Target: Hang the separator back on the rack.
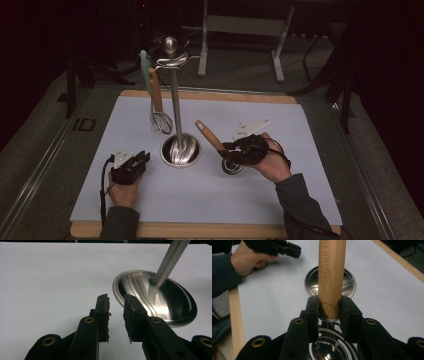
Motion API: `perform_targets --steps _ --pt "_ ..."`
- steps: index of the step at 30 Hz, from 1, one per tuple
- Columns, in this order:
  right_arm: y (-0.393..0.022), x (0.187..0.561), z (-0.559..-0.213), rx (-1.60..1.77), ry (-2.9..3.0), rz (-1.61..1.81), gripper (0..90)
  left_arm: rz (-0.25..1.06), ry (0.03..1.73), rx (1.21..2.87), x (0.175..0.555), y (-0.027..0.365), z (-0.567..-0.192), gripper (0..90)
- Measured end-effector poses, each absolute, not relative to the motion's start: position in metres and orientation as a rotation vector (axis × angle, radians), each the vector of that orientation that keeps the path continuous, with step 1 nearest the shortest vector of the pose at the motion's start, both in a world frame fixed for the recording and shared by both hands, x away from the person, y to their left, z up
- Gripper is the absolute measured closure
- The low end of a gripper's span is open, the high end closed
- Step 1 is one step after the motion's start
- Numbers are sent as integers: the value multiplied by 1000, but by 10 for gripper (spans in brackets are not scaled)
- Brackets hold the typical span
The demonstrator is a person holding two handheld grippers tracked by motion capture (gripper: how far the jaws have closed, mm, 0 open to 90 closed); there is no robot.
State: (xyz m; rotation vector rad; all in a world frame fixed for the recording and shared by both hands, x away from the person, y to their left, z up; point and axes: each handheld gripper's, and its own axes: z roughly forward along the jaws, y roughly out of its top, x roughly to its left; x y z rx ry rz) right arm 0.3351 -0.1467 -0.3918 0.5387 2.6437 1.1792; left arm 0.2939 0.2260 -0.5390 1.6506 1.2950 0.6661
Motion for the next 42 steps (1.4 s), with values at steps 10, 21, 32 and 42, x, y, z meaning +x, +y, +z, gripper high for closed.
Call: perform_targets --steps 10,21,32,42 --pt "-147 330 -380 529 2575 1261 710 666 1296 1649 294 226 -539 741" --pt "-143 329 -371 513 2541 1348 710 664 1295 1651 294 226 -539 741" --pt "-140 331 -361 517 2487 1438 710 664 1295 1650 294 226 -539 741" --pt "-139 333 -356 524 2461 1473 710 662 1295 1651 294 226 -539 741"
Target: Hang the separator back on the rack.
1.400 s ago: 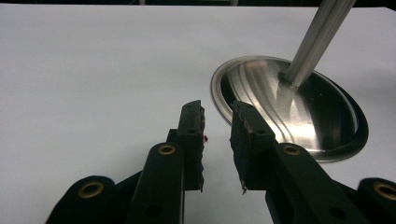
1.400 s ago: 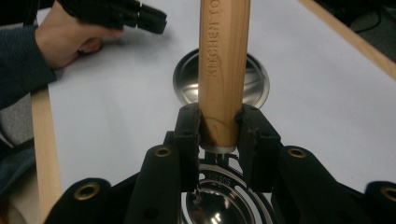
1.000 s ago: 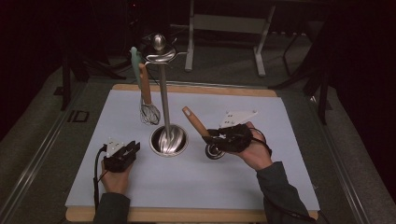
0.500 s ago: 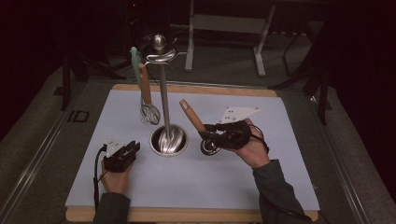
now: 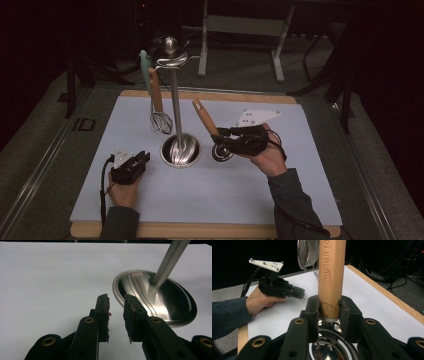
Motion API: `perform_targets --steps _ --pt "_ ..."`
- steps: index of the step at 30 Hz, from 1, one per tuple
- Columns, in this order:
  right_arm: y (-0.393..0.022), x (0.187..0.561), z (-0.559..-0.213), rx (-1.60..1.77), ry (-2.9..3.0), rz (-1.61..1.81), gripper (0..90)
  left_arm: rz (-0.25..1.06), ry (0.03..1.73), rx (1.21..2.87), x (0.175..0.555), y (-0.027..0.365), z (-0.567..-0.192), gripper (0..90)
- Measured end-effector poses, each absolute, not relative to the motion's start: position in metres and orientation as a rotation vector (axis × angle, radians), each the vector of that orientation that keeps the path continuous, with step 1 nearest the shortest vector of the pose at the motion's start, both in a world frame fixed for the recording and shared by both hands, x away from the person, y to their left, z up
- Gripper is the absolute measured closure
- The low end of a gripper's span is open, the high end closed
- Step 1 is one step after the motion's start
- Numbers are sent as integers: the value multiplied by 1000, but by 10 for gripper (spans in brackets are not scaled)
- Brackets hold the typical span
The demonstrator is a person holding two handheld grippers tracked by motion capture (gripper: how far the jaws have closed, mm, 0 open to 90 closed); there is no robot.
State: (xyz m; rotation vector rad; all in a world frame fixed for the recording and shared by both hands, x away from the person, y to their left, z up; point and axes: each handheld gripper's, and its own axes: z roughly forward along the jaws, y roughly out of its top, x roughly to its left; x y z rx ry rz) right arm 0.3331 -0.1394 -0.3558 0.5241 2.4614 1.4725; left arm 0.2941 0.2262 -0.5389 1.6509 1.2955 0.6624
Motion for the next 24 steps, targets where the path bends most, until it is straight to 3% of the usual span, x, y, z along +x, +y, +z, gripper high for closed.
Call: perform_targets --steps 24 --pt "-135 335 -341 507 2393 1581 710 663 1295 1651 294 226 -539 741"
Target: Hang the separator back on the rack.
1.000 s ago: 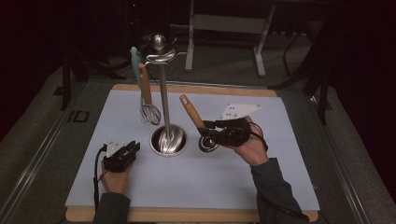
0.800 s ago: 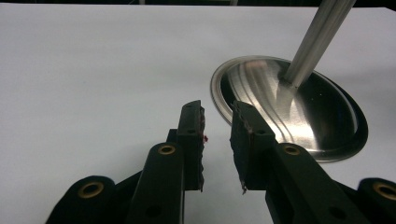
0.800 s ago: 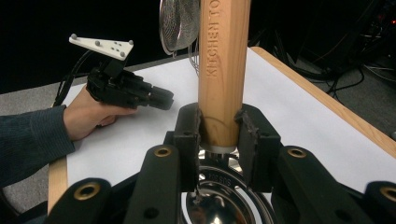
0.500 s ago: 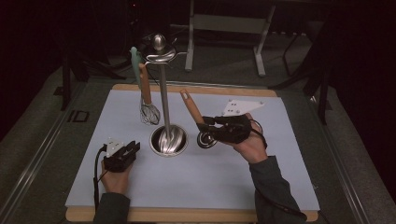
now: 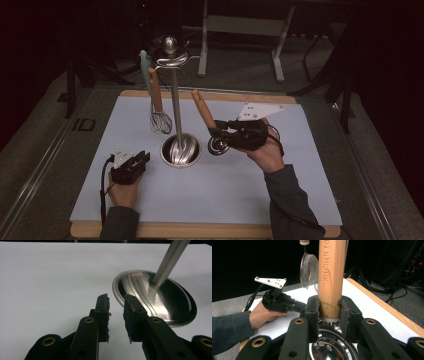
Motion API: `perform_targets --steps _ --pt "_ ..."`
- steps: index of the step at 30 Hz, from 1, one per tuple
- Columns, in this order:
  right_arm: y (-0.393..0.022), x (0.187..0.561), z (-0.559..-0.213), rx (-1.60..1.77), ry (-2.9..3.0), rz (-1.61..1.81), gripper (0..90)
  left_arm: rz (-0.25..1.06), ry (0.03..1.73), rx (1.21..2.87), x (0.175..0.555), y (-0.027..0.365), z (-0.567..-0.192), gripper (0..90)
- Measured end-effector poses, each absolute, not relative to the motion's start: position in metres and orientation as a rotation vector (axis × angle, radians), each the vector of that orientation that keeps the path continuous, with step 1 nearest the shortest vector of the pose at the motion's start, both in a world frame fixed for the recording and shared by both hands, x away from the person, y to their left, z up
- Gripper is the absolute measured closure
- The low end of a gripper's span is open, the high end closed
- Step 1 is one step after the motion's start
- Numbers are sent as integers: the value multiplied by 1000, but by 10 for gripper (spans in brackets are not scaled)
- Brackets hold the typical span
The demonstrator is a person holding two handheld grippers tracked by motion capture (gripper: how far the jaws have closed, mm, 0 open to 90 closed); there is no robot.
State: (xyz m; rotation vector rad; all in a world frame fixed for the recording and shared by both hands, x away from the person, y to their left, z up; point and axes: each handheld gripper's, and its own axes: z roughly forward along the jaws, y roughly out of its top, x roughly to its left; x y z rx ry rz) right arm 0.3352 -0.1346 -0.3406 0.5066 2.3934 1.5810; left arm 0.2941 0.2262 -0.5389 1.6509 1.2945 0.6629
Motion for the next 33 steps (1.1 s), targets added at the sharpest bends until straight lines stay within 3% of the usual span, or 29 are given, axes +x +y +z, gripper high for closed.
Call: perform_targets --steps 33 --pt "-137 334 -324 490 2333 1644 710 664 1295 1653 294 226 -539 741"
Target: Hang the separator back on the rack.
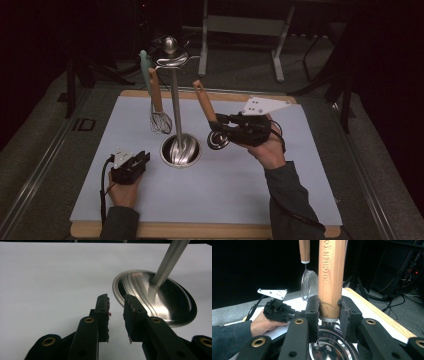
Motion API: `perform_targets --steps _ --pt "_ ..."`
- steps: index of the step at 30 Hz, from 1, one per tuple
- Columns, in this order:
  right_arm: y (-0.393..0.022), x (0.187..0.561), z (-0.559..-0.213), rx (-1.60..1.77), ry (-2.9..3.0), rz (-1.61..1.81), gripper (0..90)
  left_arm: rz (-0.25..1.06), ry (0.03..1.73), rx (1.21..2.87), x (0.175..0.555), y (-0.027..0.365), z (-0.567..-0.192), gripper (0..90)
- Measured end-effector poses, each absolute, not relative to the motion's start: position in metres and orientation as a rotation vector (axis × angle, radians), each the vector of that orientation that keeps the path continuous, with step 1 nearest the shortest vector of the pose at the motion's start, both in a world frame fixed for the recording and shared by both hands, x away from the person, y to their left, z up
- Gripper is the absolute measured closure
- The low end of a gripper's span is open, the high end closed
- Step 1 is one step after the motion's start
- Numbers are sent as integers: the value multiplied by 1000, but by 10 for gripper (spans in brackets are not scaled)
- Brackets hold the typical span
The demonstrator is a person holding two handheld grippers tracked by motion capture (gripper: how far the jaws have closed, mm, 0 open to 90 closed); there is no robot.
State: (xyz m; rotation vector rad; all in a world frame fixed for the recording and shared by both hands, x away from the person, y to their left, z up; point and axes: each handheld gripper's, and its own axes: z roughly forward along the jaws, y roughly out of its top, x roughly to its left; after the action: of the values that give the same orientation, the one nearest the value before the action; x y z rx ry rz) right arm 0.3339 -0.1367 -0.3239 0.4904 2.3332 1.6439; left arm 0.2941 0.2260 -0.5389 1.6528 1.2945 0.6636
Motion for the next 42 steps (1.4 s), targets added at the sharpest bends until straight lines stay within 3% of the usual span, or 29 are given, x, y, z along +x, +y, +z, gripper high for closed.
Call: perform_targets --steps 42 --pt "-127 335 -302 458 2274 1701 710 666 1294 1657 294 226 -539 741"
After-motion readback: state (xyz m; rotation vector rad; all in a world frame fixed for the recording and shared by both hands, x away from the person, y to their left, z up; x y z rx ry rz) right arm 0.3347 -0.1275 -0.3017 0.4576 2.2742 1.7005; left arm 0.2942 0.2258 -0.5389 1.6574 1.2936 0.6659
